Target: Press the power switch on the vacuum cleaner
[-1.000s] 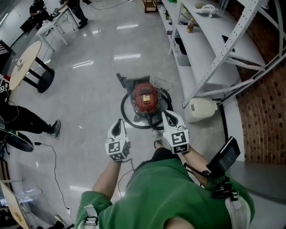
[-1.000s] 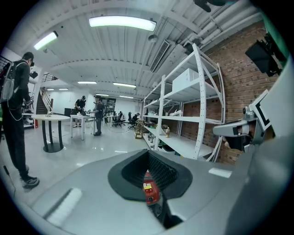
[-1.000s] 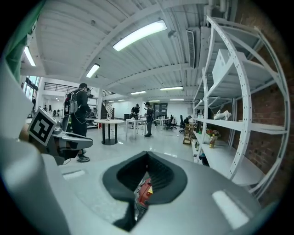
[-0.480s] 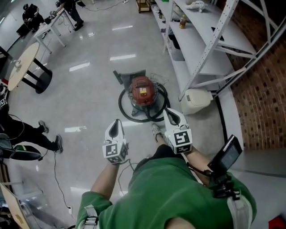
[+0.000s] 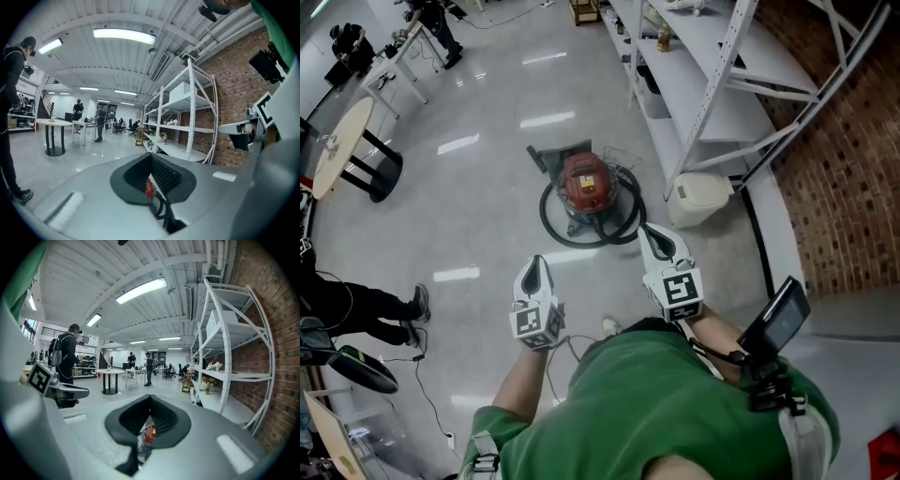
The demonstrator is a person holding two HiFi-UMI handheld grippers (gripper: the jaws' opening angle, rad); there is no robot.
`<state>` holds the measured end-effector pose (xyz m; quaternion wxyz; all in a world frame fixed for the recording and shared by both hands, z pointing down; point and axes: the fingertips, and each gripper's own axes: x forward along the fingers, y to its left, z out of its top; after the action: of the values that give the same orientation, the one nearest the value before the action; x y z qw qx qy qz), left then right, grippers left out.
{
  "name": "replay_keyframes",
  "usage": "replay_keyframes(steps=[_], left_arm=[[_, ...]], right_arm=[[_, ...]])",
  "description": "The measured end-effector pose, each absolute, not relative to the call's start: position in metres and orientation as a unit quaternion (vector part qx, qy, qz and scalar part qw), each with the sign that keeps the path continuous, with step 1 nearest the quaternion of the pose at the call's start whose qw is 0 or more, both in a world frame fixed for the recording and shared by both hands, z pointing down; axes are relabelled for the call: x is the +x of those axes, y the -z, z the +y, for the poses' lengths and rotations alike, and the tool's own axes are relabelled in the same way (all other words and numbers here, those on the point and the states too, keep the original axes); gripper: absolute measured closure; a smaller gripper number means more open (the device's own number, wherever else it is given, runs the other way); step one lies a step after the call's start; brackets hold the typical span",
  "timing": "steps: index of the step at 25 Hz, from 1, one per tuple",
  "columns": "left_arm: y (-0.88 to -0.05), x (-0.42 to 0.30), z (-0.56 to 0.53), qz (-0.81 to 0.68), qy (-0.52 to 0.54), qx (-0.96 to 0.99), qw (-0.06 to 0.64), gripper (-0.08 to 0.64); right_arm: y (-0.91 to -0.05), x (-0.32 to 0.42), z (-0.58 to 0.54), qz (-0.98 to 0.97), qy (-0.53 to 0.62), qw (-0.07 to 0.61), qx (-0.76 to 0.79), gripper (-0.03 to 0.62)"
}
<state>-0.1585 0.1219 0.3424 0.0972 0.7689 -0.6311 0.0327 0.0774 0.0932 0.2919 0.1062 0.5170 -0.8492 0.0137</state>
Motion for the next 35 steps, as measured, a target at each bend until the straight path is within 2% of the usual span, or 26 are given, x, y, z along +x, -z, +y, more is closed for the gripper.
replay_keyframes(steps=[17, 35], left_arm=[[-0.303, -0.084, 0.192, -0.637, -0.009, 0.768, 0.067, 0.552], [-0.297, -0.047, 0.204, -0.643, -0.001, 0.762, 0.071, 0.552]], right_arm=[[-0.262, 0.155, 0.174, -0.854, 0.013, 0.069, 0.515, 0.589], [-0.250, 0.181, 0.190, -0.861, 0.007, 0.050, 0.506, 0.589]])
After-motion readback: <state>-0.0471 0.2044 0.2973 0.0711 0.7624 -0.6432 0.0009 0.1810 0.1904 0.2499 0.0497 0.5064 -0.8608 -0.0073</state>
